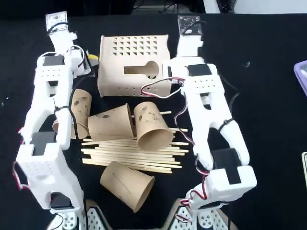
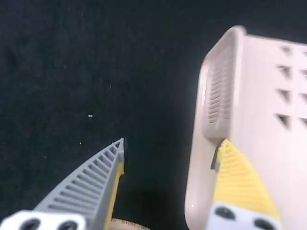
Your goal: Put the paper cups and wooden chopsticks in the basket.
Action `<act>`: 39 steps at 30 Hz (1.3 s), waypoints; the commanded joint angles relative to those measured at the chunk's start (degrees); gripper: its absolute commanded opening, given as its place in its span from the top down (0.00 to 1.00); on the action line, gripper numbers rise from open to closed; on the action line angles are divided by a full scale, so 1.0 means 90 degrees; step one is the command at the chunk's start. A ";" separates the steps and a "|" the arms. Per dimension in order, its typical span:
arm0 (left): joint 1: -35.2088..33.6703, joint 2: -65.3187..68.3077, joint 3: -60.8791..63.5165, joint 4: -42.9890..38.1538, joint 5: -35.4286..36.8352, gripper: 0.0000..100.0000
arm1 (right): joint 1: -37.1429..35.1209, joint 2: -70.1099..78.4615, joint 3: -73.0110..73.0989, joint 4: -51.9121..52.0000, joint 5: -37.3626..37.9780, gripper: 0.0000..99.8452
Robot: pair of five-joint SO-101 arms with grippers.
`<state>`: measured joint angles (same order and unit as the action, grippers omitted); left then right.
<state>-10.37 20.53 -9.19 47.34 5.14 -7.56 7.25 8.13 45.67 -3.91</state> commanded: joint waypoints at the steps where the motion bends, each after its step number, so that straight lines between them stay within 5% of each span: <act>1: -0.0044 0.0059 -0.0454 -0.0068 0.0059 0.70 | 0.0029 0.0054 -0.0073 -0.0195 -0.0029 0.58; 21: 0.0972 0.0117 -0.1558 0.1416 0.0020 0.70 | -0.0186 0.0415 -0.0083 0.0010 0.0010 0.58; 31: 0.0464 0.0166 -0.1753 0.1407 0.0010 0.70 | -0.0078 -0.0542 0.0210 0.0391 -0.0039 0.58; 39: 0.1001 0.0772 -0.1734 0.1416 0.0010 0.70 | -0.0078 -0.1363 0.0777 0.0195 -0.0049 0.58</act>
<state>-4.31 26.42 -22.73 60.09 5.49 -8.09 0.40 14.46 48.66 -4.00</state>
